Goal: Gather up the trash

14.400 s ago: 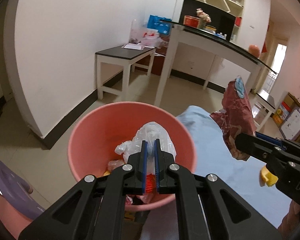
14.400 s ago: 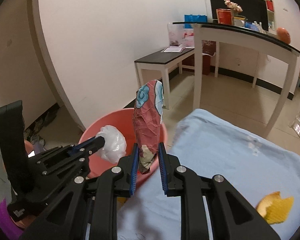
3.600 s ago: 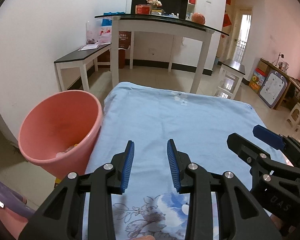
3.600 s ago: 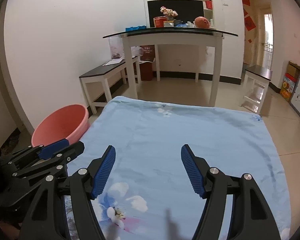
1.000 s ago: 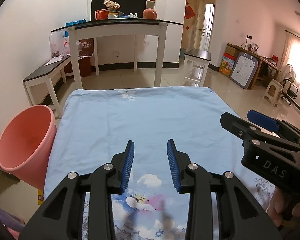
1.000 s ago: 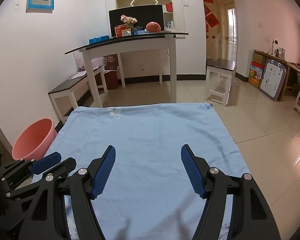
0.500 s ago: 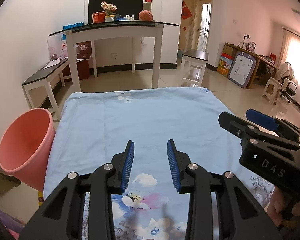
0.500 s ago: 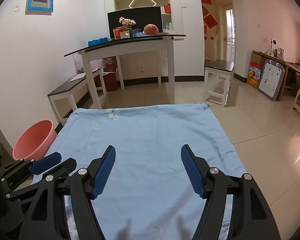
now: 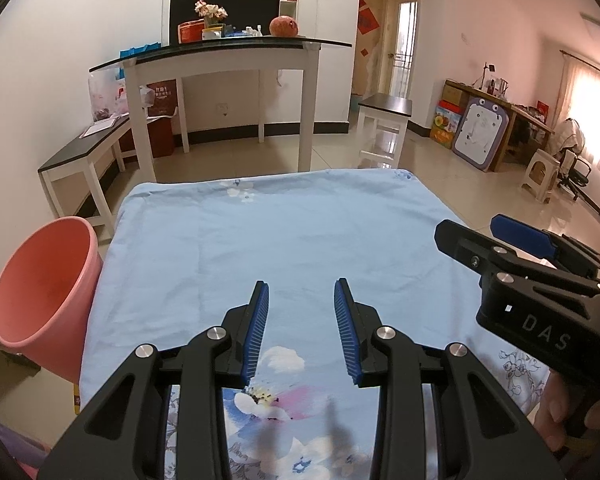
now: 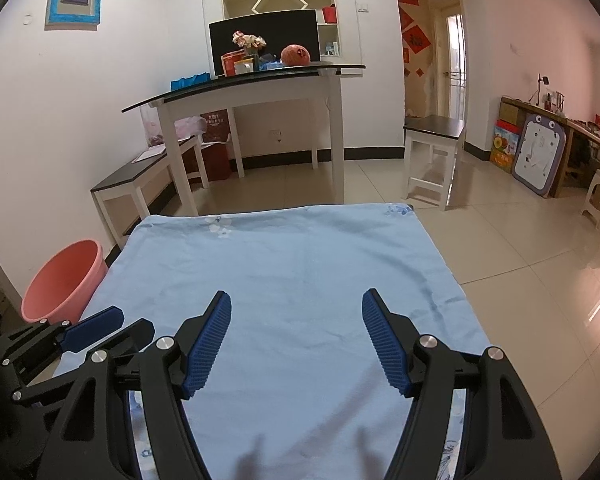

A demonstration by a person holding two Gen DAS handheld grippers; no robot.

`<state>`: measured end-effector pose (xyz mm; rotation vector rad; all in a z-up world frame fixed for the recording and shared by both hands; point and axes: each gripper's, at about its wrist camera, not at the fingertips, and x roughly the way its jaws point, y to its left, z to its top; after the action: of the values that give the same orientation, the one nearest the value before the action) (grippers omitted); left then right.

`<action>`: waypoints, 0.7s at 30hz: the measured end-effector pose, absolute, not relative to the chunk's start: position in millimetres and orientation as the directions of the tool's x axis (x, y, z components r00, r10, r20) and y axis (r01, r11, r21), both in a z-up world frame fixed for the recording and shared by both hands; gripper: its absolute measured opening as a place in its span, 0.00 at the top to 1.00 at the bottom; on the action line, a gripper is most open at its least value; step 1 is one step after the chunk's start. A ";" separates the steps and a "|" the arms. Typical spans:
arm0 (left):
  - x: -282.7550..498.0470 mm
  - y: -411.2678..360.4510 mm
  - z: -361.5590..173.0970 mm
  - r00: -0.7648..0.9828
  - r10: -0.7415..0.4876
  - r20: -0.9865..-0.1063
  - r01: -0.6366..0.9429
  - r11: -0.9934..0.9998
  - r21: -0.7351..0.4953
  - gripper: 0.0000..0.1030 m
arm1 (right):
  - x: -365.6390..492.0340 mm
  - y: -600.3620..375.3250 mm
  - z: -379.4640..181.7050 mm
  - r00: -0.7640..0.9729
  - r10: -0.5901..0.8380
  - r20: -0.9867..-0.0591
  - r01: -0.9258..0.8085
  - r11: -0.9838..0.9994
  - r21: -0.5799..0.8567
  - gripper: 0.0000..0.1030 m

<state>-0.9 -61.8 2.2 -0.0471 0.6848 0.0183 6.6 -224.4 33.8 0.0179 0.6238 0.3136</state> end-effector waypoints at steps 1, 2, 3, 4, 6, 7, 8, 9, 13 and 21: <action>-1.1 -62.1 1.7 0.773 0.001 -0.634 -0.032 0.999 -0.037 0.66 | 7.2 -224.6 33.6 0.766 0.294 -0.572 -0.283 0.953 0.110 0.35; -0.5 -61.9 1.3 0.772 0.001 -0.635 -0.031 0.999 -0.037 0.66 | 7.8 -225.0 33.2 0.765 0.294 -0.573 -0.283 0.953 0.111 0.35; -0.1 -62.5 1.3 0.772 0.000 -0.636 -0.031 0.999 -0.037 0.66 | 8.3 -225.0 32.8 0.765 0.294 -0.574 -0.283 0.953 0.110 0.35; 0.1 -62.6 1.2 0.772 0.000 -0.636 -0.030 0.999 -0.037 0.66 | 8.9 -225.0 32.5 0.764 0.293 -0.575 -0.283 0.953 0.109 0.35; 0.3 -63.1 0.9 0.772 0.000 -0.636 -0.030 0.999 -0.036 0.67 | 10.6 -225.3 31.3 0.763 0.292 -0.577 -0.282 0.953 0.110 0.35; 1.0 -62.8 0.4 0.771 0.000 -0.637 -0.030 0.999 -0.037 0.67 | 11.4 -225.5 30.5 0.762 0.292 -0.577 -0.282 0.953 0.110 0.35; 0.4 -63.0 0.8 0.771 -0.001 -0.637 -0.030 0.999 -0.038 0.67 | 12.0 -225.3 30.0 0.762 0.291 -0.578 -0.282 0.953 0.109 0.35; 0.3 -63.1 0.8 0.771 -0.001 -0.637 -0.030 0.999 -0.038 0.67 | 12.6 -225.1 29.4 0.761 0.291 -0.579 -0.282 0.953 0.109 0.35; 1.4 -63.6 0.0 0.770 -0.002 -0.638 -0.030 0.999 -0.040 0.66 | 13.9 -224.2 27.4 0.758 0.291 -0.584 -0.283 0.953 0.108 0.35; 4.8 -64.4 -4.1 0.768 -0.005 -0.641 -0.030 0.999 -0.044 0.67 | 19.4 -221.8 22.1 0.752 0.286 -0.594 -0.282 0.954 0.102 0.35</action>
<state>4.8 -64.4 -4.1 -0.0524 0.6955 0.0132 19.4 -221.8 22.1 0.0057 0.6498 0.3103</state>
